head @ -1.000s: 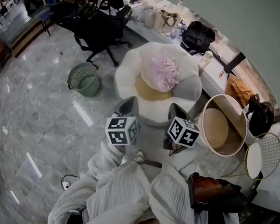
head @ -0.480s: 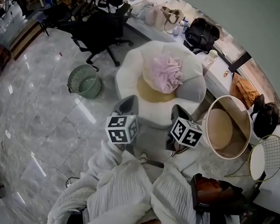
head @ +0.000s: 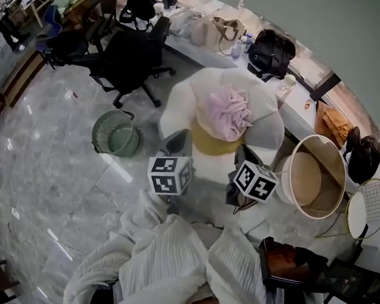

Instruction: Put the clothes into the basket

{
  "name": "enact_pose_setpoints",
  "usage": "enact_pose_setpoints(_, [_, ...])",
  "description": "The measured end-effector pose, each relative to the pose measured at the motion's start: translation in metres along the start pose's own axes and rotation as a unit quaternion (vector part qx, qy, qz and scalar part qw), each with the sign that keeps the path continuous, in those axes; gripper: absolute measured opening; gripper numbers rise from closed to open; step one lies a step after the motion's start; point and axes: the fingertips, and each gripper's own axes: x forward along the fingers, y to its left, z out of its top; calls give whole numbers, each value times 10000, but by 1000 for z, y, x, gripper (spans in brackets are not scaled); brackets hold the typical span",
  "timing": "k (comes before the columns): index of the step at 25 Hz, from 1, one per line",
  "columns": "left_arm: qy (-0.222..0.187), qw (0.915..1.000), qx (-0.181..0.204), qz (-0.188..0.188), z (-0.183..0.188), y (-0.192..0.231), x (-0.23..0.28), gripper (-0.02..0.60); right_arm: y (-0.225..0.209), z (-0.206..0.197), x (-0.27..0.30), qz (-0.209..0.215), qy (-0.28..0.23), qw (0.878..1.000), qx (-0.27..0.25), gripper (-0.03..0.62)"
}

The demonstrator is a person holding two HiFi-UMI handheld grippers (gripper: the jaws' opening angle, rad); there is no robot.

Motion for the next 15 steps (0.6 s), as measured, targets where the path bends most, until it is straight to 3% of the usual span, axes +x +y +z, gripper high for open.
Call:
enact_pose_setpoints(7, [30,9995,113,-292,45,71,31,6,56,20,52,-271,-164,9993,181,25])
enact_pose_setpoints(15, [270,9972,154,-679,58,118,74,6,78,23,90,-703,-204,9968,333,25])
